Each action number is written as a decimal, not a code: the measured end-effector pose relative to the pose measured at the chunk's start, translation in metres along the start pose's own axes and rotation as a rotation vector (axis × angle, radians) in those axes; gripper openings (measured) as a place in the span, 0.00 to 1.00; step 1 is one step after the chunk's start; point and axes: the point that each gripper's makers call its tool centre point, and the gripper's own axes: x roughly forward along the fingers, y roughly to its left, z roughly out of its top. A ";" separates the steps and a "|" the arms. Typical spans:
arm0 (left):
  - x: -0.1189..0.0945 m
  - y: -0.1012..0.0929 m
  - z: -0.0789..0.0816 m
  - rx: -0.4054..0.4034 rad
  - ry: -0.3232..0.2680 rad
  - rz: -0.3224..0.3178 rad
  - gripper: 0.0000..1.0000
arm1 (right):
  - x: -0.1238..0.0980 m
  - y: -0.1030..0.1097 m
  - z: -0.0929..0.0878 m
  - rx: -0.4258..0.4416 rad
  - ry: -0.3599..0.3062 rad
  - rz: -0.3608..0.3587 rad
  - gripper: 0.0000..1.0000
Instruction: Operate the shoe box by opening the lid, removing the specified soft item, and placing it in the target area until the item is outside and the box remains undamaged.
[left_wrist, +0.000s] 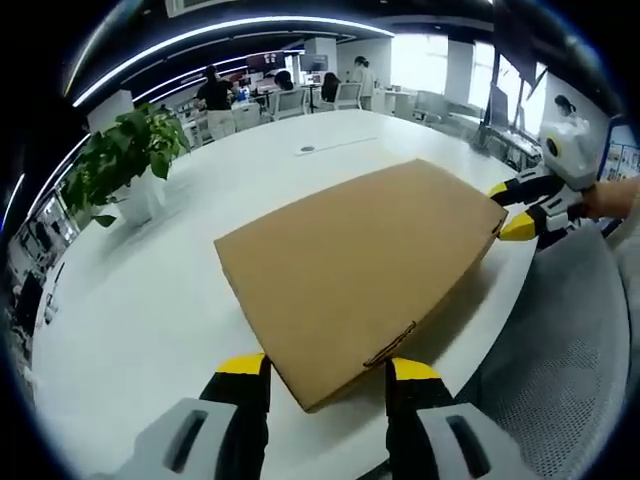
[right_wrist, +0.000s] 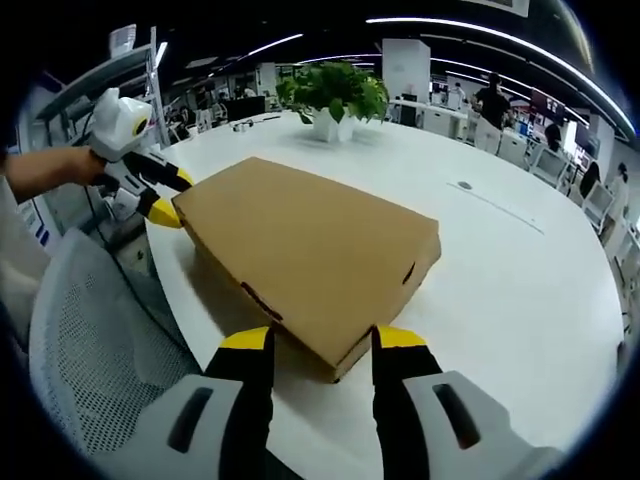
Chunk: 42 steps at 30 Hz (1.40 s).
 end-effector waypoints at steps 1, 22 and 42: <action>0.000 0.000 0.000 0.001 0.002 -0.002 0.46 | -0.001 0.000 0.000 0.000 -0.001 0.002 0.35; -0.008 0.000 0.002 -0.043 0.005 -0.007 0.44 | -0.004 0.000 0.004 0.029 -0.022 0.025 0.35; -0.027 0.000 0.021 -0.072 -0.023 -0.031 0.47 | -0.020 0.004 0.026 0.070 -0.019 0.062 0.39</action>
